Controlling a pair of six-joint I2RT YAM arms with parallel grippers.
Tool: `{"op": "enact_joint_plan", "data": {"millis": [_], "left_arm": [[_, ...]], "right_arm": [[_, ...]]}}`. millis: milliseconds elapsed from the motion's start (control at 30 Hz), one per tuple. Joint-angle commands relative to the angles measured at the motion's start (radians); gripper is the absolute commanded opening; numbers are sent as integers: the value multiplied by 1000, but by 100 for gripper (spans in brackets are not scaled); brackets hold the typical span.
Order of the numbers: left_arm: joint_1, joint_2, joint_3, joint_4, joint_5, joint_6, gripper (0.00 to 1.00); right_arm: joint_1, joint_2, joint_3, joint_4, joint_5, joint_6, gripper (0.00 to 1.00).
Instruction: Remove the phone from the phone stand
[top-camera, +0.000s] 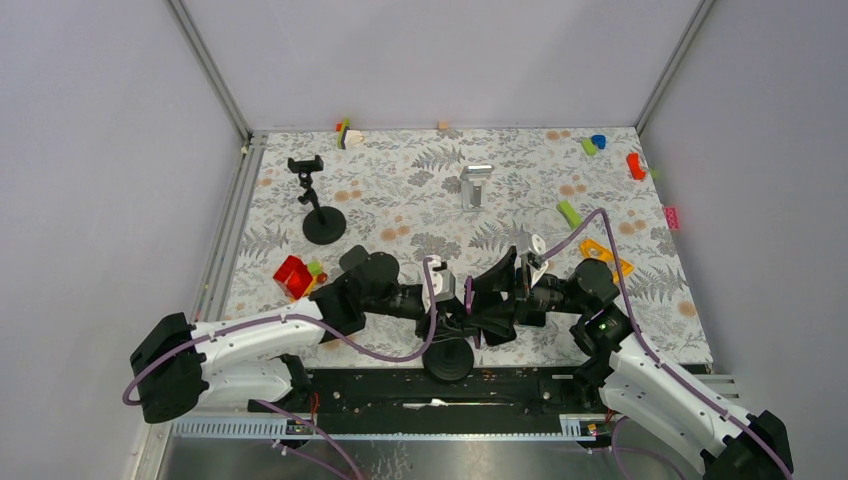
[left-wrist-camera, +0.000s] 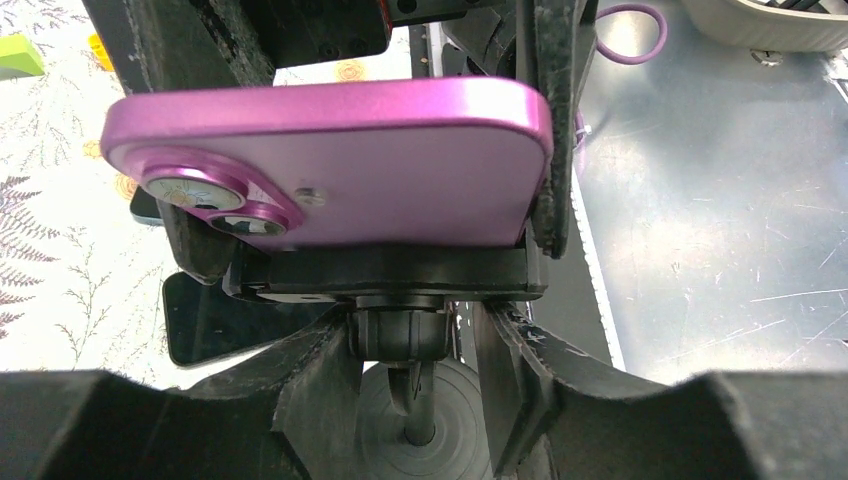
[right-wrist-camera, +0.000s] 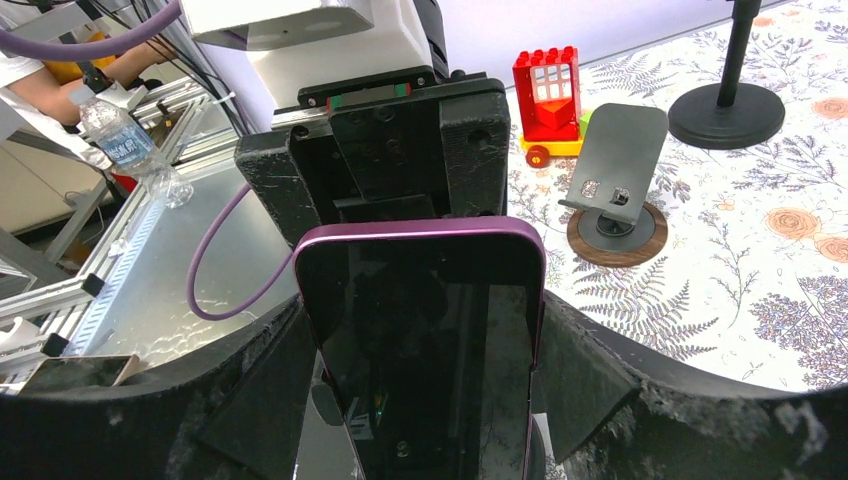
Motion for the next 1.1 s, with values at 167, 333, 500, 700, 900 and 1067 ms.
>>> {"op": "enact_joint_plan", "data": {"millis": [167,333,500,700,900,1067], "left_arm": [[8,18,101,-14,39,40,47],[19,24,122,-30,51,54,47],[28,37,136,-37,72,58,43],[39,57,150,-38,113,51,13],[56,73,178,-96,132,64,0],[63,28,125,-57,89,83,0]], "right_arm": [[-5,37,-4,-48,-42,-7,0],[-2,41,-12,-43,-42,-4,0],[-1,39,-19,-47,-42,-7,0],[-1,36,-20,-75,-31,-30,0],[-2,20,2,-168,28,-84,10],[-2,7,29,-229,49,-129,30]]}}
